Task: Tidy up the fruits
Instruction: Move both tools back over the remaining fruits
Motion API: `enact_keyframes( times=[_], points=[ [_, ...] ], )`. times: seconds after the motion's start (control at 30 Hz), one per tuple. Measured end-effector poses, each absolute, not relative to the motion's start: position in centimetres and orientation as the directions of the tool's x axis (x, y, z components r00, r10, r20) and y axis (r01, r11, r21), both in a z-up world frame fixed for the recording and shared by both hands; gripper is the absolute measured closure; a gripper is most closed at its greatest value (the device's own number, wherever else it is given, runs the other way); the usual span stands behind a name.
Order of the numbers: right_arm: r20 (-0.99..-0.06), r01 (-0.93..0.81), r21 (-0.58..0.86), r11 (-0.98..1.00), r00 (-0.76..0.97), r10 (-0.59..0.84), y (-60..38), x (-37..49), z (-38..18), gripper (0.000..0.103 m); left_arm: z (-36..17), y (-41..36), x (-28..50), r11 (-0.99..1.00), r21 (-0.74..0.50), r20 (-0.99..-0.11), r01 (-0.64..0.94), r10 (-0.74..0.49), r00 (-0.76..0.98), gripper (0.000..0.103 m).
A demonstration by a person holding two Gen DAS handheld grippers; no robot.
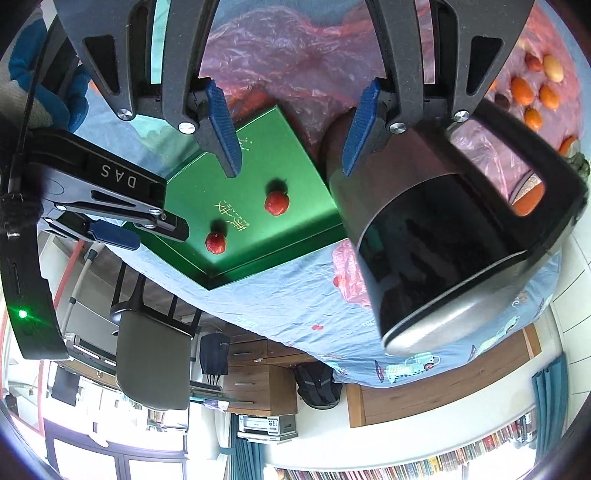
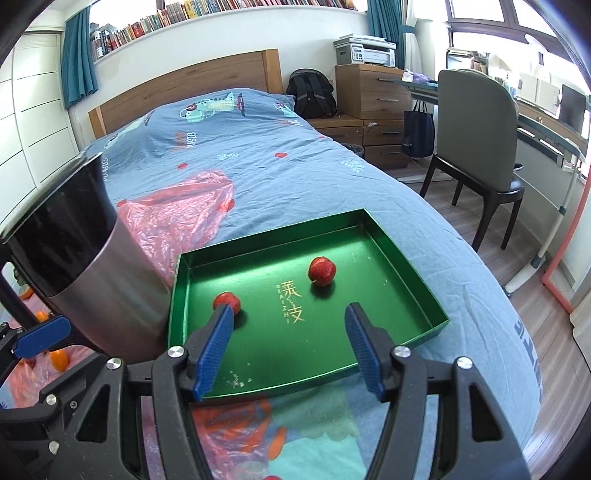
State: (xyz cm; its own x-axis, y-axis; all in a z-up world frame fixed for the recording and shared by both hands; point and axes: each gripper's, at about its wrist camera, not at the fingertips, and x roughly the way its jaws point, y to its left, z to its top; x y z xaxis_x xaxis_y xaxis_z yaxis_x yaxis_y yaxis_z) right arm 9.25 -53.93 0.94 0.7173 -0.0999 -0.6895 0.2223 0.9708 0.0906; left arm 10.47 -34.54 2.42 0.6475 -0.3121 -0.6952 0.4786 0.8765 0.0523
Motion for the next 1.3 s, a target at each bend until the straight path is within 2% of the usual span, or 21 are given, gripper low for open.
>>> enact_keyframes(
  times=[0.47,0.97,1.13,1.3],
  points=[
    [-0.674,0.167,0.166,0.972,0.738,-0.012,-46.6,2.1,2.4,0.036,5.3,-27.2,5.9,0.937,0.098,-0.638,0.335,-0.199,0.744,0.052],
    [-0.676,0.050,0.161,0.986,0.734,0.073,-38.5,-3.7,3.1,0.036,8.4,-17.0,0.5,0.974,0.122,-0.565,0.189,-0.088,0.820,0.052],
    [-0.670,-0.012,0.152,0.988,0.734,0.112,-35.9,-4.5,3.4,0.036,7.9,-13.0,-0.5,0.982,0.144,-0.554,0.125,-0.025,0.832,0.052],
    [-0.662,-0.067,0.170,0.983,0.731,0.164,-34.3,-4.1,2.7,0.036,5.7,-8.8,-0.4,0.986,0.162,-0.583,0.047,0.057,0.810,0.052]
  ],
)
